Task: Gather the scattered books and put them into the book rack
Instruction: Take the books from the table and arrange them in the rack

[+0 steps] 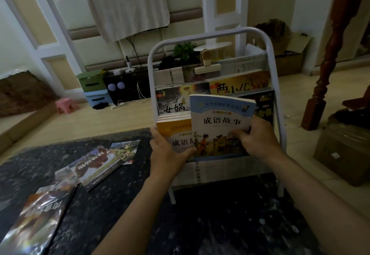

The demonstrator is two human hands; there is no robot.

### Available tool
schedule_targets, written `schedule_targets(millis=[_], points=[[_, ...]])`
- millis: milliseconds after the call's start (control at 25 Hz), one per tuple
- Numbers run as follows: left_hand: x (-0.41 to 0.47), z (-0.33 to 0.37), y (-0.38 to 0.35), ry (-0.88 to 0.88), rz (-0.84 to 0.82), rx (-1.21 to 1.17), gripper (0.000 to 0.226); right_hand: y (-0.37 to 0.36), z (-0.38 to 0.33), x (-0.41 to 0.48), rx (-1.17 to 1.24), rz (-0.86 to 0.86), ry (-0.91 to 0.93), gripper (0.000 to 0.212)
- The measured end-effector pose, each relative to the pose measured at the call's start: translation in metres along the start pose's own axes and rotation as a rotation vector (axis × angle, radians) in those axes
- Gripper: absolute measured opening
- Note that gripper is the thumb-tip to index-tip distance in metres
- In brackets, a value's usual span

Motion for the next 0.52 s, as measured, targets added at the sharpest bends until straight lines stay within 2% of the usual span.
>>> schedule_targets(millis=[240, 520], points=[[0.002, -0.006, -0.005, 0.021, 0.013, 0.032, 0.149, -0.004, 0.027, 0.007, -0.02, -0.056, -0.028, 0.041], [0.005, -0.012, -0.004, -0.01, 0.0, 0.059, 0.152, -0.038, 0.041, -0.003, 0.01, -0.245, -0.115, 0.04]])
Point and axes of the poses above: each hand's wrist, its own x-axis towards the middle knuckle, its own y-axis out of the back of the hand, z = x × y, the point moved 8 cm from there along x, towards the middle knuckle, and after that the axes turned 14 degrees about -x, right-handed, at the moved point
